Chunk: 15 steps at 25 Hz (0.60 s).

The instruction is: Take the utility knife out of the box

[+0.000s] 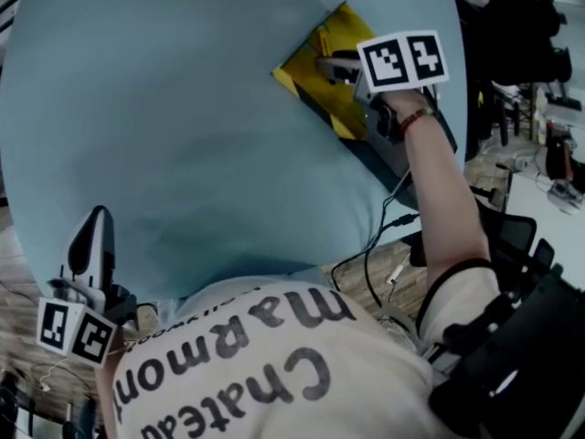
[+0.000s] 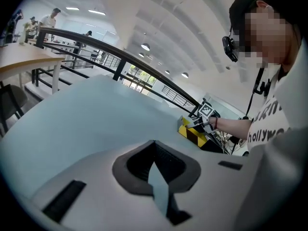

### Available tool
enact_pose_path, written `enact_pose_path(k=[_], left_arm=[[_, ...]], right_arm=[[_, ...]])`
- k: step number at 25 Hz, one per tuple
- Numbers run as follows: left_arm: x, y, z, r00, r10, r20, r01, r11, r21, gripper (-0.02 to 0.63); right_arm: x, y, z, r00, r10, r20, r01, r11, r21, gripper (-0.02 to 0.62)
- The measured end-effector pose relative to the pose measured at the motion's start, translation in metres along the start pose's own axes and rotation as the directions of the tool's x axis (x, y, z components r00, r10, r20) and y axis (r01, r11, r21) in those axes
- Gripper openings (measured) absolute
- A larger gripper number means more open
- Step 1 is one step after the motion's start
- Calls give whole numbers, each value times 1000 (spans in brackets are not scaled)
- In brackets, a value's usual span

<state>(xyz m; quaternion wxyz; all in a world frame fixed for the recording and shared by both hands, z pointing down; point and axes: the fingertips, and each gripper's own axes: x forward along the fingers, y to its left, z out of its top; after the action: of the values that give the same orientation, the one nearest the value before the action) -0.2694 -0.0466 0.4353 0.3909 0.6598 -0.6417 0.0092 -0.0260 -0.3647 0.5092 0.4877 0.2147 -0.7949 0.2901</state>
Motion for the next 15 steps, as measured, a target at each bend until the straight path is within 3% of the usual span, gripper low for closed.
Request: enact_pose_path(k=[4, 15], left_arm=[[5, 1, -4, 1000, -1, -15, 1, 1000, -19, 3], [9, -6, -3, 1000, -6, -19, 5, 1000, -24, 2]], right_arm=[[6, -12, 0, 997, -65, -34, 64, 997, -34, 187], [9, -29, -5, 991, -129, -45, 129, 991, 14, 111]])
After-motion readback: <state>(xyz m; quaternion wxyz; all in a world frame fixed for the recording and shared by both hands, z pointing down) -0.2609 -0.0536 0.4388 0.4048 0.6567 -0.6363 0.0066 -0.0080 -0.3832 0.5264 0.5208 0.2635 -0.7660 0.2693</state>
